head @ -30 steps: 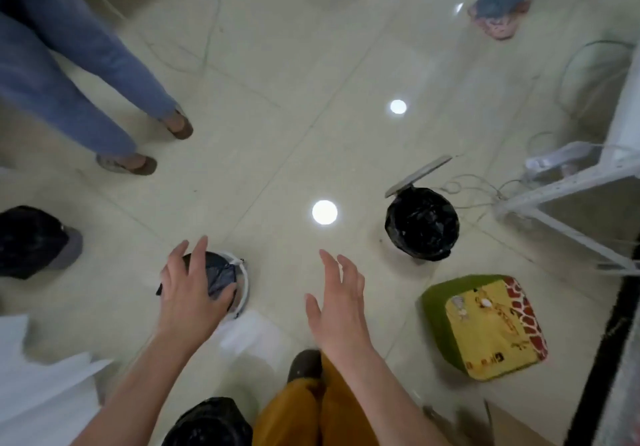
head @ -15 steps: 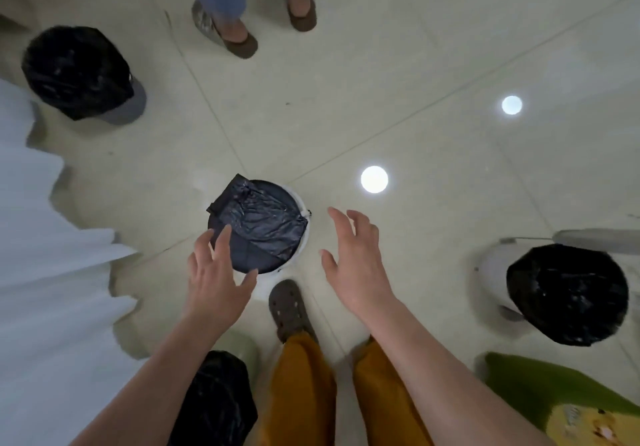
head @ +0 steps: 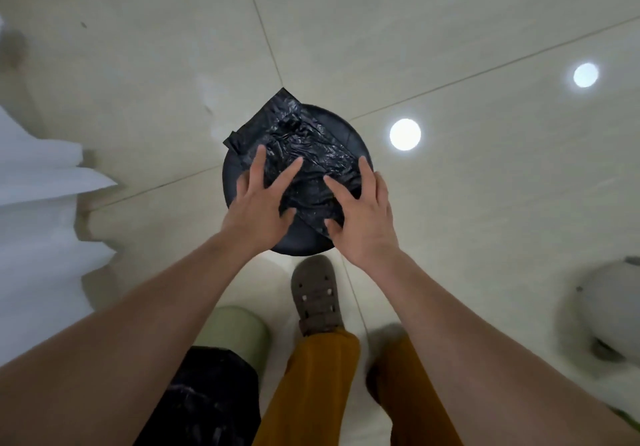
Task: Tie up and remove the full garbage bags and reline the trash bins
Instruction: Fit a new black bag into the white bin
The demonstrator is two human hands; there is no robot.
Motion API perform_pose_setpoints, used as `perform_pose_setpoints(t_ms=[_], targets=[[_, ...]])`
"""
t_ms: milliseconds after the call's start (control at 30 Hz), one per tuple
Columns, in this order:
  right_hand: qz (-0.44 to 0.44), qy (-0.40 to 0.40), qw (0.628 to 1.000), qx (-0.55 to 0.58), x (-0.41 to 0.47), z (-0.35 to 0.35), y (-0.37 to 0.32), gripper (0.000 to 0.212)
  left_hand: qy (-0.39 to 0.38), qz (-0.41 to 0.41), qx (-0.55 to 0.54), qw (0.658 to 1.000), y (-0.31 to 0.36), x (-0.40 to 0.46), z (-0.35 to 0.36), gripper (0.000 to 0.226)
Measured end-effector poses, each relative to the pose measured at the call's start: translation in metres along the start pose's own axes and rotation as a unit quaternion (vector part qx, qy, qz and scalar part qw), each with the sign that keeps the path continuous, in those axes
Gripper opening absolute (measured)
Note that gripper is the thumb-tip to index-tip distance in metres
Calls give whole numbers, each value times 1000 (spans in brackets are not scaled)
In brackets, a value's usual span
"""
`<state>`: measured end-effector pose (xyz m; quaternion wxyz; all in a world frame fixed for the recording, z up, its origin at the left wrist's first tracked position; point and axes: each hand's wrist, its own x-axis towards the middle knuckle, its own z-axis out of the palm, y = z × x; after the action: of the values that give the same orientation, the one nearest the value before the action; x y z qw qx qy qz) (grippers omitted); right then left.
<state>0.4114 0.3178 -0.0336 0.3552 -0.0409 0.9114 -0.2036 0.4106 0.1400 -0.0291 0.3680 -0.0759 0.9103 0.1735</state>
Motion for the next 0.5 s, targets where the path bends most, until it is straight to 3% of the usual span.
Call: perform_pose_setpoints(t_ms=[167, 300, 500], targets=[[14, -30, 999, 0, 2, 22, 12, 73, -68, -3, 55, 996, -15, 12, 23, 80], [0, -30, 1000, 6, 0, 16, 15, 61, -83, 13, 69, 994, -13, 3, 24, 83], [19, -34, 992, 118, -32, -18, 9, 48, -81, 38, 32, 996, 8, -23, -3, 77]])
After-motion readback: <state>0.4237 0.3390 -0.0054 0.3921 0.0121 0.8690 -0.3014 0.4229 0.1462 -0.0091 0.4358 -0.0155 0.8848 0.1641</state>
